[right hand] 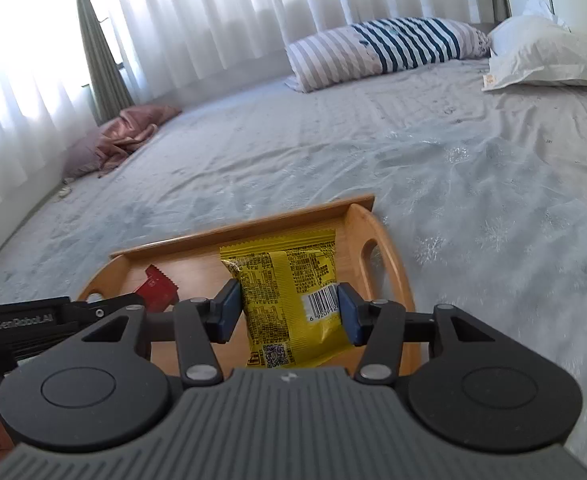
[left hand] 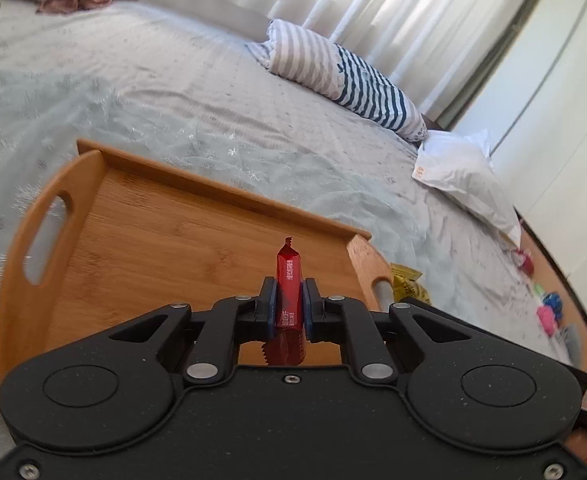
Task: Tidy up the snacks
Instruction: 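Carry the red bar and yellow bag over the wooden tray with both tools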
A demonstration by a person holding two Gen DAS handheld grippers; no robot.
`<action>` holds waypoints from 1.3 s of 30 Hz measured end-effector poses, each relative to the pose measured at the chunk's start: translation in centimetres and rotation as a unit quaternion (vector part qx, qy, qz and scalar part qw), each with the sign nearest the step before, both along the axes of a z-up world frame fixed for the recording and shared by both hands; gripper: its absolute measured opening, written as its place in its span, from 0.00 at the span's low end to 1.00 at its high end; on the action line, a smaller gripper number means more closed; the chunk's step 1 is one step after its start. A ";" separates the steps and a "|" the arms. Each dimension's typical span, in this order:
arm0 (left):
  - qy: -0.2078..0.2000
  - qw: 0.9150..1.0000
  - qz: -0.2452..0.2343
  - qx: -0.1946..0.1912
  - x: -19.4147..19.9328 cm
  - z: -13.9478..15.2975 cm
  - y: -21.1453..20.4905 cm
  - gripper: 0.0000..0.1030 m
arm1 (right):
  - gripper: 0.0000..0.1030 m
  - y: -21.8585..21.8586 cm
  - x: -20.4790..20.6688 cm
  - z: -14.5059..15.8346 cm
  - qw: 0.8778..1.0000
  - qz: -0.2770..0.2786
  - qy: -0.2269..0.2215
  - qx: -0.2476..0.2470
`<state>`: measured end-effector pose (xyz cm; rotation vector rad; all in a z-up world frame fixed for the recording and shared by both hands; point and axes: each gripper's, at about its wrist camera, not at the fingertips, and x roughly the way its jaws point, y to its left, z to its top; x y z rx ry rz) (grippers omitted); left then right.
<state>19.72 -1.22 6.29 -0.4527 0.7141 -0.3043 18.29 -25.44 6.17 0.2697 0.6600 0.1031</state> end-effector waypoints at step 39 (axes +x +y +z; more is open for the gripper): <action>0.066 0.988 0.074 -0.118 12.7 -7.7 -1.5 0.12 | 0.54 1.6 12.2 -4.6 0.997 0.022 0.057 -0.051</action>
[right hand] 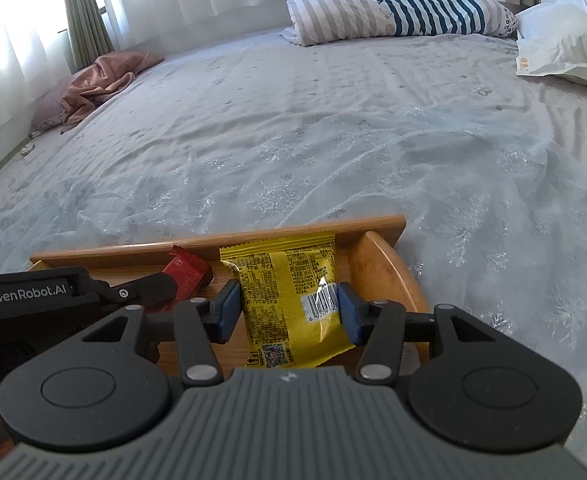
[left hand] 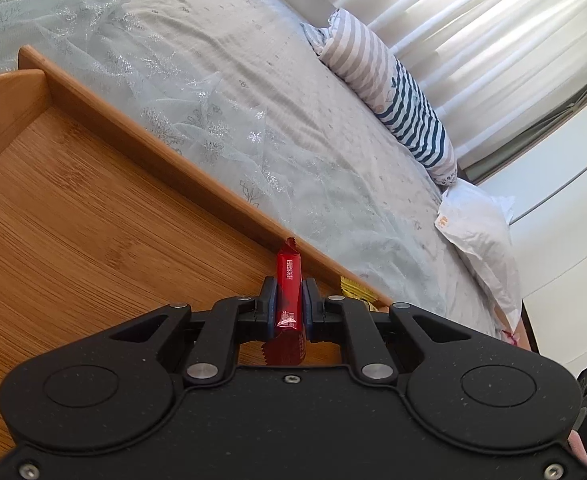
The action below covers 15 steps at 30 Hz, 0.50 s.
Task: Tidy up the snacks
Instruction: 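Carry the red bar and yellow bag over the wooden tray with both tools, then open both tools to drop the red bar and yellow bag onto the tray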
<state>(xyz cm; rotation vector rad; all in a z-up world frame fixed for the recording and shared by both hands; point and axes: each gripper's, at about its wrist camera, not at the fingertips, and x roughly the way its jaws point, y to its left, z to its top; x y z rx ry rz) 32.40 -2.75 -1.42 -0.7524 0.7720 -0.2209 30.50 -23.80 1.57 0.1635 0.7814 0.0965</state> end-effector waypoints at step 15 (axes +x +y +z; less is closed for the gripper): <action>0.006 1.000 0.024 -0.010 -0.4 -0.8 -0.2 0.15 | 0.59 -1.2 -0.1 -0.1 0.999 -0.022 -0.004 0.048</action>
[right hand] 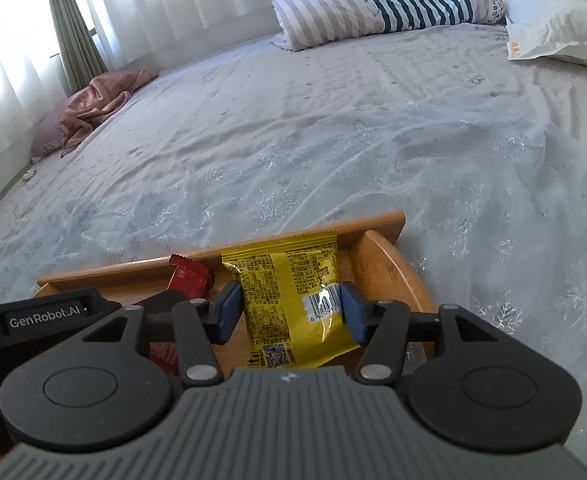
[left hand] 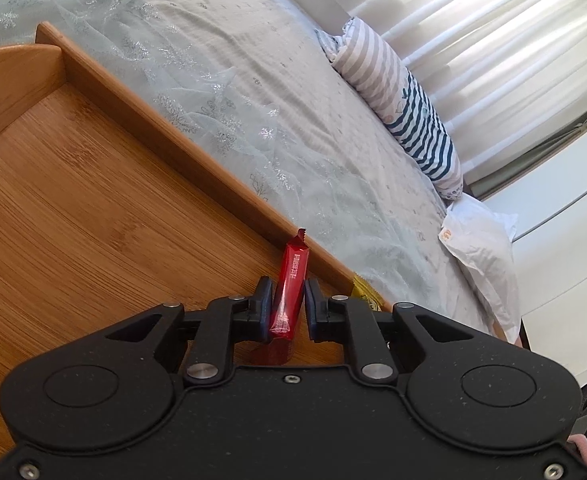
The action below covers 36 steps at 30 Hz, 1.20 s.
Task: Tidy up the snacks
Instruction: 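Open both tools to drop the red bar and yellow bag onto the tray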
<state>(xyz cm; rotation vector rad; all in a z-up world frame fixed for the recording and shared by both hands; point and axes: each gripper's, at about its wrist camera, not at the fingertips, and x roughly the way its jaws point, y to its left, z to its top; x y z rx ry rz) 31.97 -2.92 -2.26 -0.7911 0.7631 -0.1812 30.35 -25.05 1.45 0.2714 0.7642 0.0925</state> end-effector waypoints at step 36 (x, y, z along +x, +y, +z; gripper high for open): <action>-0.091 0.970 -0.078 0.213 -12.5 7.9 0.6 0.93 | 0.88 0.1 -10.7 4.6 0.994 0.062 -0.084 -0.033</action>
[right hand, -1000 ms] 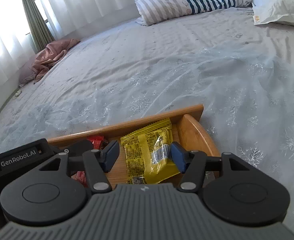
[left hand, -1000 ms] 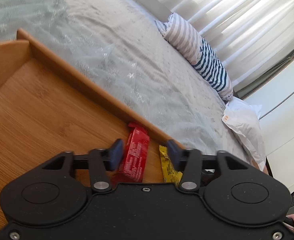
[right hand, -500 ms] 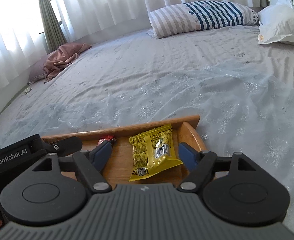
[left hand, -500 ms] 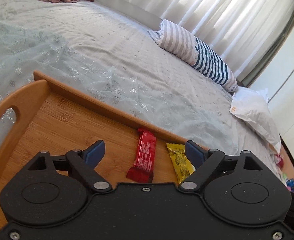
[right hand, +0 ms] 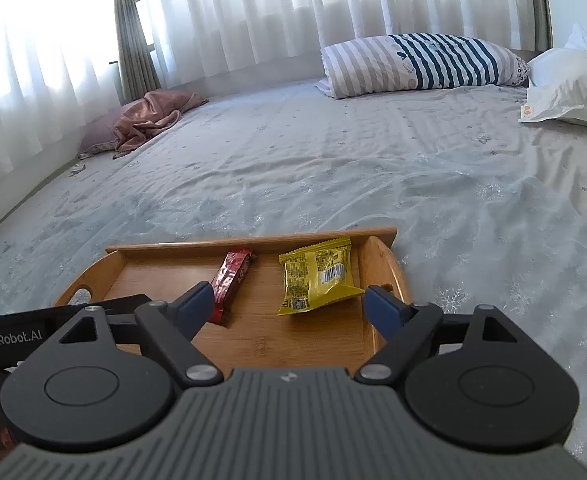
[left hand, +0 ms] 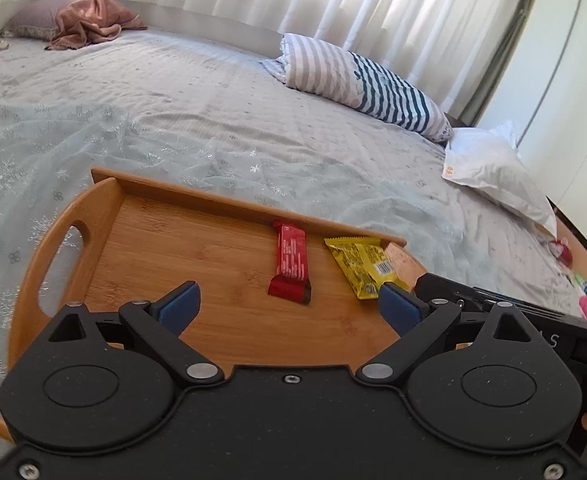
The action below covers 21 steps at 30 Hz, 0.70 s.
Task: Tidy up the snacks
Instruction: 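Open both tools to drop the red bar and yellow bag onto the tray, then lower the left tool onto the green packet while the right tool grasps the red chip bag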
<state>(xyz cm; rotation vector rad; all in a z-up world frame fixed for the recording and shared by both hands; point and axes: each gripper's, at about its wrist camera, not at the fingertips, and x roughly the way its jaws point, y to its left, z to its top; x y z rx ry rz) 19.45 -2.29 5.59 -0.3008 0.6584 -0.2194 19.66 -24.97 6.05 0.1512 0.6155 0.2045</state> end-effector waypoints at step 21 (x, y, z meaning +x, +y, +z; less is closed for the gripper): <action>-0.073 0.993 -0.027 0.089 -10.5 -0.2 2.0 0.99 | 1.00 -0.4 -9.6 -2.2 0.999 0.005 -0.041 -0.033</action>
